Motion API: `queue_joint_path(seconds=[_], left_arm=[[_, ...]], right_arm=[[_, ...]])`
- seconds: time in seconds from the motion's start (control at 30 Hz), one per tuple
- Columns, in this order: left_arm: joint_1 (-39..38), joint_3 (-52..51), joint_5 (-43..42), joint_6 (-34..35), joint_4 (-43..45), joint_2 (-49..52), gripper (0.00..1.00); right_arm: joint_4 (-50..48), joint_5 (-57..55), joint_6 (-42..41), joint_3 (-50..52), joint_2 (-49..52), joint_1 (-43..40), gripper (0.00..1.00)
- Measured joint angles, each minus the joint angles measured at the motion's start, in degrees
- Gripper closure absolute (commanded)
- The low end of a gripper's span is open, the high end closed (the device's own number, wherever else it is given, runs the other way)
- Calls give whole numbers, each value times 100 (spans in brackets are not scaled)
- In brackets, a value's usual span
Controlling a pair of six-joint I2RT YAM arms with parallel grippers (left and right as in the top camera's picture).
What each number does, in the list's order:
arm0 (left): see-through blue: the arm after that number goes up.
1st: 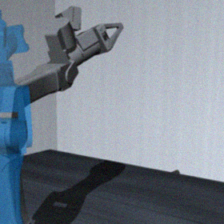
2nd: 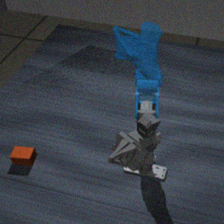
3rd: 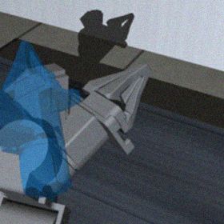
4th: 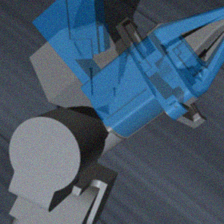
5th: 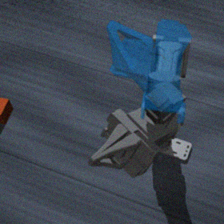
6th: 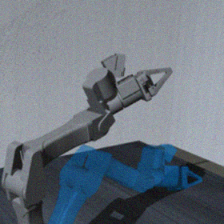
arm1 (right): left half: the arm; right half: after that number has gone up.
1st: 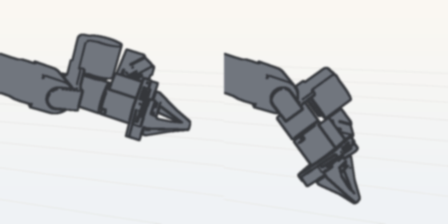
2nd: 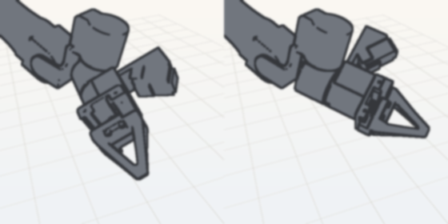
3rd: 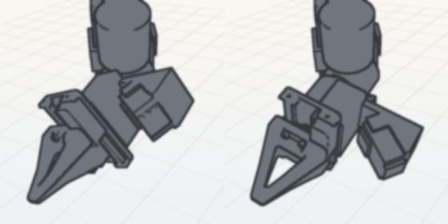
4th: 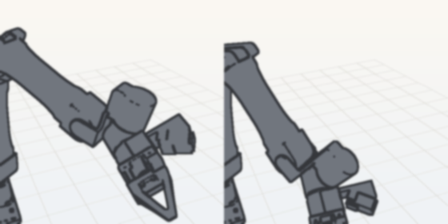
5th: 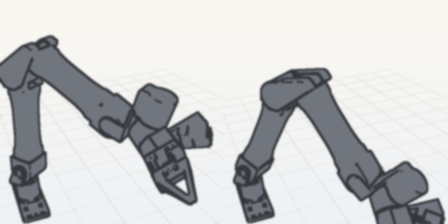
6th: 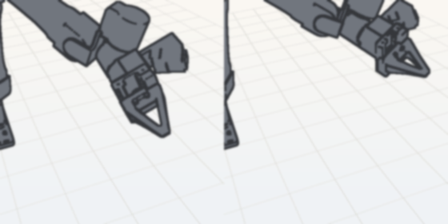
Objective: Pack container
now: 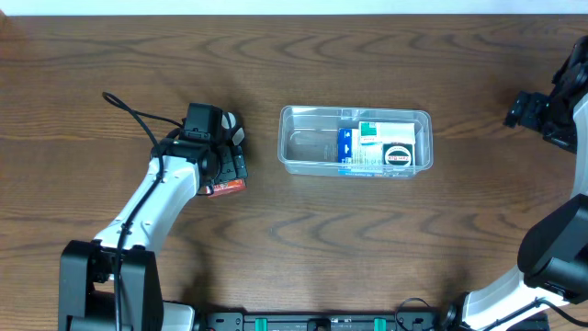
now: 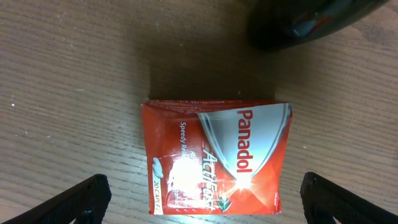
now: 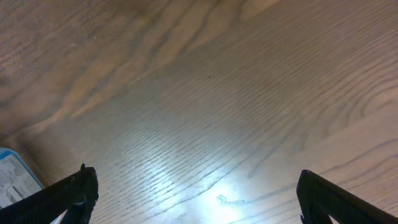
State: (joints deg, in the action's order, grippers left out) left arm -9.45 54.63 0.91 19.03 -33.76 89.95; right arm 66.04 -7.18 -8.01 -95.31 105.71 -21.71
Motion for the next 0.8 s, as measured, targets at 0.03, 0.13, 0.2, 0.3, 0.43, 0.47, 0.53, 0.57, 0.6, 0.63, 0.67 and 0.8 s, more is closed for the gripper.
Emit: queue_joint_path(seconds=[0.03,0.13,0.2,0.3,0.43,0.47,0.53,0.57,0.6,0.63,0.67,0.8], left_arm=[[0,0,9,-9,2,0,22],[2,0,59,-254,74,0,66],[2,0,79,-457,103,0,88],[17,0,140,-678,216,0,94],[146,0,428,-822,437,0,94],[199,0,509,-872,501,0,94],[304,0,614,-1049,673,0,94],[345,2,662,-1158,752,0,94],[382,2,691,-1274,822,0,94],[420,2,719,-1419,881,0,94],[446,2,730,-1545,935,0,94],[481,4,752,-2111,1117,0,94]], right_arm=[[0,0,0,0,0,2,1],[0,0,0,0,0,0,1],[0,0,0,0,0,2,1],[0,0,0,0,0,0,1],[0,0,0,0,0,0,1],[0,0,0,0,0,2,1],[0,0,0,0,0,0,1],[0,0,0,0,0,0,1],[0,2,0,0,0,0,1],[0,0,2,0,0,0,1],[0,0,0,0,0,0,1],[0,0,0,0,0,0,1]])
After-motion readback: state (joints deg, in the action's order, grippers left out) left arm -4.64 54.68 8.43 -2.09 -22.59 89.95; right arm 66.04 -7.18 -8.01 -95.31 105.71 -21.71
